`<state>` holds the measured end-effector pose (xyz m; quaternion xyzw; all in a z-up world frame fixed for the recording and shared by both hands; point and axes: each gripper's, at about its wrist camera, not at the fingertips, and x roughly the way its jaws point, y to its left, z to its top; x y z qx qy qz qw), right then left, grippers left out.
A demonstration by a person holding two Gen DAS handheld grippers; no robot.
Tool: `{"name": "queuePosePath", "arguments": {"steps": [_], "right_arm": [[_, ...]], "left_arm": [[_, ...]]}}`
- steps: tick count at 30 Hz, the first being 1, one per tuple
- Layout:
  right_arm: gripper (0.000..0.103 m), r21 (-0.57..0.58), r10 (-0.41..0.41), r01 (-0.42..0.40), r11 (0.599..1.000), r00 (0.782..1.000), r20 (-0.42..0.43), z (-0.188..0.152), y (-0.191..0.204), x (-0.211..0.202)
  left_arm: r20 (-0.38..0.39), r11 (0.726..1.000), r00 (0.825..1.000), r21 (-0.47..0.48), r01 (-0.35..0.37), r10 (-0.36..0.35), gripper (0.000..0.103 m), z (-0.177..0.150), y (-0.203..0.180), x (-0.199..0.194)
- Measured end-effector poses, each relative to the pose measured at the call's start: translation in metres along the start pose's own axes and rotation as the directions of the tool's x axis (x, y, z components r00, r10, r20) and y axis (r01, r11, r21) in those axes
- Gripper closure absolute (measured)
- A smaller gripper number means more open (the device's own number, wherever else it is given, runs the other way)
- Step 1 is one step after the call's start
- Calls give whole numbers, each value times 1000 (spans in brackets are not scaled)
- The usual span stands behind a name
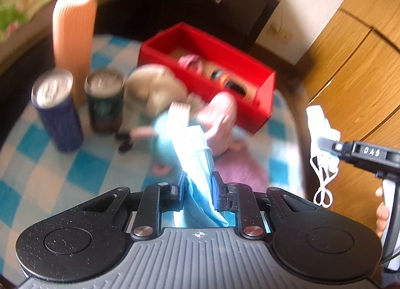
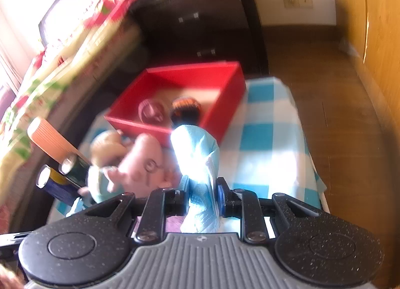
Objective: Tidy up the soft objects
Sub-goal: 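Carry both masks over the red box and open the left gripper to drop the blue mask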
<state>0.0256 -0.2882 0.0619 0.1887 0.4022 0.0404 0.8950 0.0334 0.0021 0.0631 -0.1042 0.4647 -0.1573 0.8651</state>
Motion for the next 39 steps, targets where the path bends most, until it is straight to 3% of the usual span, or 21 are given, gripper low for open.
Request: {"name": "queuePosePath", "arguments": {"steps": [5, 14, 23, 39], "right_arm": [[102, 5, 34, -35, 999, 996, 84, 22, 10, -16], [102, -53, 81, -72, 996, 979, 186, 47, 38, -32], [102, -41, 65, -58, 997, 977, 204, 63, 42, -24], [102, -25, 52, -48, 999, 974, 219, 101, 47, 9]], "left_arm": [[87, 999, 996, 20, 32, -34, 83, 35, -17, -11], [134, 998, 989, 19, 61, -63, 83, 68, -24, -1], [200, 998, 978, 23, 59, -62, 82, 101, -31, -2], [239, 999, 971, -8, 32, -29, 82, 149, -31, 34]]}}
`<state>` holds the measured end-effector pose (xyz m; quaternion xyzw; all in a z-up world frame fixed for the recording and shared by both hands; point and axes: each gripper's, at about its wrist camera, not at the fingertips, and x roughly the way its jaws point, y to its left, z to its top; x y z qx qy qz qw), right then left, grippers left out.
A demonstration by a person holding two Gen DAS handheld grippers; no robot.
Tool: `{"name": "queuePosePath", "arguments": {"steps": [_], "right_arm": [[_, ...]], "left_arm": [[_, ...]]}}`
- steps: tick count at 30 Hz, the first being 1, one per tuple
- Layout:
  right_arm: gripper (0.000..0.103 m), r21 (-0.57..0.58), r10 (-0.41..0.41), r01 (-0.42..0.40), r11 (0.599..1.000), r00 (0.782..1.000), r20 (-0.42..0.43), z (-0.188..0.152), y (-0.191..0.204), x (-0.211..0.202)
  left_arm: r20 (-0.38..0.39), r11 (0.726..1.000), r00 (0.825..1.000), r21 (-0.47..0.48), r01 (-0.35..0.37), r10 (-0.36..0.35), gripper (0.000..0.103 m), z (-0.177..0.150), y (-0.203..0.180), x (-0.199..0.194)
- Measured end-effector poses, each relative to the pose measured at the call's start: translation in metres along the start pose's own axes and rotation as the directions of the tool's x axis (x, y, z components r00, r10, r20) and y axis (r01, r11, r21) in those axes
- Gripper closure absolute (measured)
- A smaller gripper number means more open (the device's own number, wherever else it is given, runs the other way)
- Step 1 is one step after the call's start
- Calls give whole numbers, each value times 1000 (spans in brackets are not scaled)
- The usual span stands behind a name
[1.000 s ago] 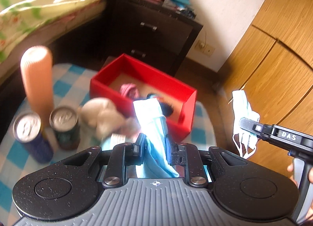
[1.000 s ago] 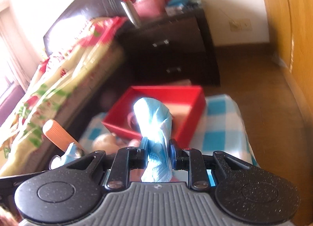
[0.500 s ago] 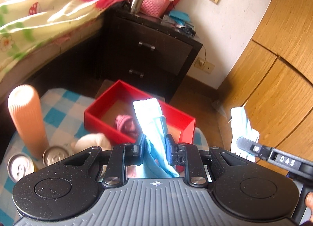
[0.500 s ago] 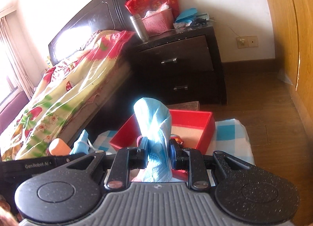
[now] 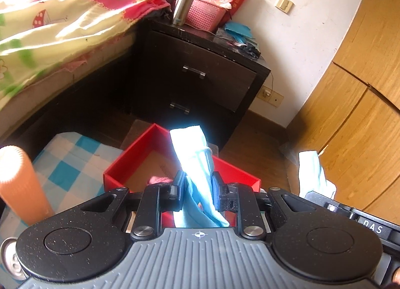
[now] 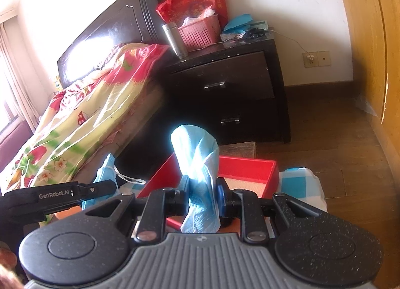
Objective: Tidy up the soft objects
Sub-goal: 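Carry both masks over the red box and open the left gripper to drop the blue mask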
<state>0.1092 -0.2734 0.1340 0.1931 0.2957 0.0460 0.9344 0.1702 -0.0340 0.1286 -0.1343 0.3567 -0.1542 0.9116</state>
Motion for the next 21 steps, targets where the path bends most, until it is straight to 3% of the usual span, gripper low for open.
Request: {"name": "queuePosePath", "arguments": {"steps": [13, 21], "right_arm": [[102, 25, -28, 29, 999, 999, -44, 2, -14, 58], [102, 70, -36, 43, 997, 994, -102, -9, -31, 100]], "left_arm": [[-39, 997, 997, 6, -72, 72, 80, 12, 13, 67], [-56, 995, 995, -38, -89, 87, 77, 9, 28, 98]]}}
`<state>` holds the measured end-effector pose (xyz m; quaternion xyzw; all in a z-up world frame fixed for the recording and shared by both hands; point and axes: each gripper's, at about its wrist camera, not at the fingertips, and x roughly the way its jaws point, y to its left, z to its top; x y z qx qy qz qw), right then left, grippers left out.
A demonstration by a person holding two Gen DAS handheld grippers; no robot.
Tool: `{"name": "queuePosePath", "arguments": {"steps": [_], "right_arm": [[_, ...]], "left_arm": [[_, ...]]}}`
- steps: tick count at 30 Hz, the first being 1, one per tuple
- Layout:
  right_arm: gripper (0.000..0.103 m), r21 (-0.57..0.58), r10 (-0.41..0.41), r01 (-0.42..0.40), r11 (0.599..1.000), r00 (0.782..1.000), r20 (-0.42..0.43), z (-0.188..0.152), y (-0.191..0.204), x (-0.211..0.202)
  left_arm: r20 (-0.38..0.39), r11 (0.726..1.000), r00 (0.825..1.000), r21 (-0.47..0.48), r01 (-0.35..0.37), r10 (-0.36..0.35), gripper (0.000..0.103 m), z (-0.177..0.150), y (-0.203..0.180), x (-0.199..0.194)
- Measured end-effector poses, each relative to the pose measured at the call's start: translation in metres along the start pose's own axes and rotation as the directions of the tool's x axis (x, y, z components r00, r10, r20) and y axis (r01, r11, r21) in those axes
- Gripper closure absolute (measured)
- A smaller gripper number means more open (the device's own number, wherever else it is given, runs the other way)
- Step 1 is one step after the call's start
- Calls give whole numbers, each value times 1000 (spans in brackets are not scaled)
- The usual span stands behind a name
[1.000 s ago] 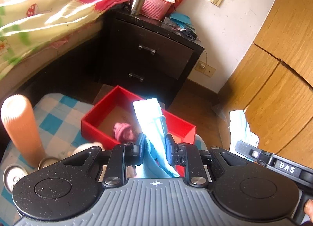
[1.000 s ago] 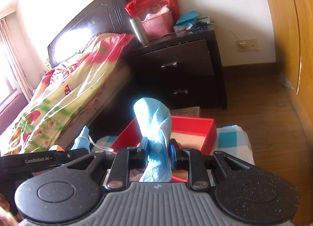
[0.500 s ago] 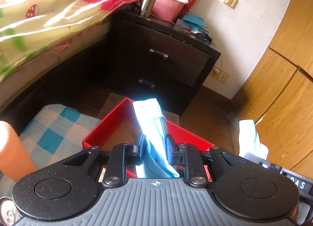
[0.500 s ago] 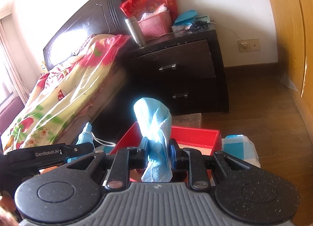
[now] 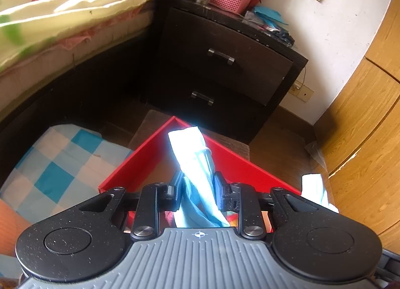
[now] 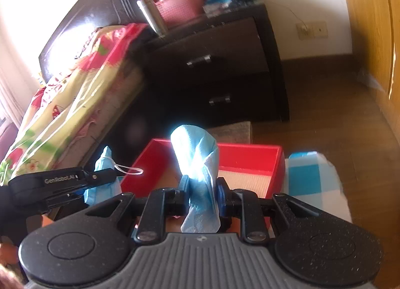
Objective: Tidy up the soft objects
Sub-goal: 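Carry both masks over the red box and open the left gripper to drop the blue mask, then open the right gripper to drop the white mask into the red box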
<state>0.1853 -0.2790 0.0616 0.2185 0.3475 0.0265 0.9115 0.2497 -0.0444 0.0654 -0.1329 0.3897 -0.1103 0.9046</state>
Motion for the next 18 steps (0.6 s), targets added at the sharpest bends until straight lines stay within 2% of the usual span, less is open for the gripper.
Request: {"name": "queuePosePath", "arguments": {"steps": [3, 9, 11, 13, 16, 18], "right_arm": [[102, 8, -5, 5, 1000, 1000, -7, -2, -3, 12], [99, -5, -31, 31, 999, 999, -7, -3, -3, 26], [96, -27, -53, 53, 998, 999, -7, -5, -1, 29], [92, -49, -74, 74, 996, 997, -6, -8, 1, 31], [76, -45, -91, 91, 995, 996, -1, -9, 0, 33], [74, -45, -95, 95, 994, 996, 5, -8, -2, 33]], "left_arm": [[24, 1000, 1000, 12, -15, 15, 77, 0, 0, 5], [50, 998, 998, 37, -46, 44, 71, -1, -2, 14], [56, 997, 997, 53, -64, 61, 53, -3, -3, 16], [67, 995, 995, 60, -76, 72, 45, -3, -3, 17], [76, 995, 994, 55, -82, 78, 39, -2, -2, 15], [75, 996, 994, 44, -79, 75, 38, -1, 0, 14]]}}
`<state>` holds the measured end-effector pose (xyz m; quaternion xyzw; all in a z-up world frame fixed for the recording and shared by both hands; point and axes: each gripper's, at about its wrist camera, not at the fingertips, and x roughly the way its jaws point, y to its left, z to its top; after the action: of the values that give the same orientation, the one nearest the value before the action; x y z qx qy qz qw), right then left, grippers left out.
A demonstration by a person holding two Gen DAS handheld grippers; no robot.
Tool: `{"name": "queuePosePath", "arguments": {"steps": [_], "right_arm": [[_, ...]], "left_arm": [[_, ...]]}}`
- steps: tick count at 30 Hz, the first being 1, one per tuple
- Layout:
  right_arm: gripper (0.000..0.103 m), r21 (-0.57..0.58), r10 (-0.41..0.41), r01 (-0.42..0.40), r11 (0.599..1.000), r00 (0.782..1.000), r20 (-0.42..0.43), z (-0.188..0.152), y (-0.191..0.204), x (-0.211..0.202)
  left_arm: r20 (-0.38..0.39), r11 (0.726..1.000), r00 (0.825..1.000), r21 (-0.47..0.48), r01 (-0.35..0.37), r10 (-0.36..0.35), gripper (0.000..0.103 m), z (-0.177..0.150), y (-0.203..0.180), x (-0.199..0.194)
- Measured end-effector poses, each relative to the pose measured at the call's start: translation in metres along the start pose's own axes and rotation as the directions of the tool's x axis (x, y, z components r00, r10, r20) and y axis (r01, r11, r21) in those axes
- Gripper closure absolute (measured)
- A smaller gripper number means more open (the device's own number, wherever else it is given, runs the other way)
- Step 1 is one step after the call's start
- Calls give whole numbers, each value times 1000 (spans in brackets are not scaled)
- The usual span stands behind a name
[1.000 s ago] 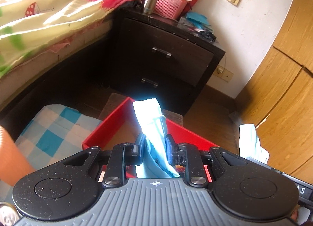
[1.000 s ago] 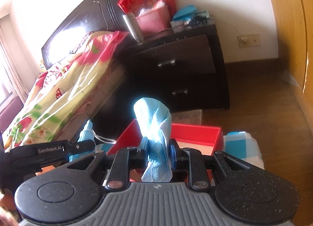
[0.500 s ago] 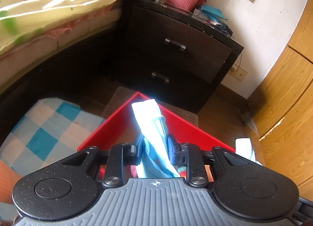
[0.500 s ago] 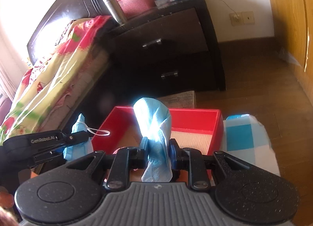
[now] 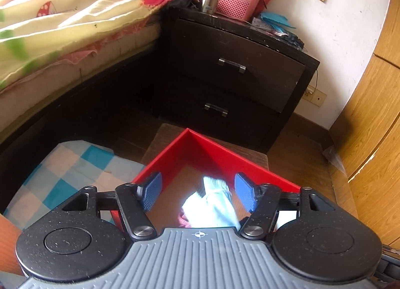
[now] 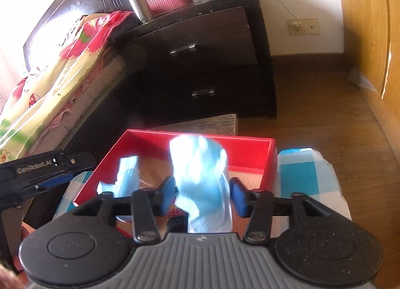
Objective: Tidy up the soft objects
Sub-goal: 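Open the right gripper to drop the white mask into the red box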
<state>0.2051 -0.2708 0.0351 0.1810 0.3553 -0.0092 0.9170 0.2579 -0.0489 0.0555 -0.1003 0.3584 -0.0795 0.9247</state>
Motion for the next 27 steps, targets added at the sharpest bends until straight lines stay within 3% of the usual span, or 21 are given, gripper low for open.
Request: {"name": "queuePosePath", "arguments": {"steps": [12, 20, 27], "right_arm": [[66, 9, 19, -20, 1000, 997, 70, 13, 5, -45], [65, -5, 18, -17, 1000, 995, 102, 10, 15, -99], [64, -18, 27, -26, 1000, 994, 103, -7, 24, -133]], "left_arm": [[-13, 999, 999, -20, 39, -39, 35, -2, 9, -54], [-20, 1000, 999, 6, 30, -30, 34, -25, 15, -102], [-70, 999, 997, 31, 23, -21, 32, -52, 25, -120]]}}
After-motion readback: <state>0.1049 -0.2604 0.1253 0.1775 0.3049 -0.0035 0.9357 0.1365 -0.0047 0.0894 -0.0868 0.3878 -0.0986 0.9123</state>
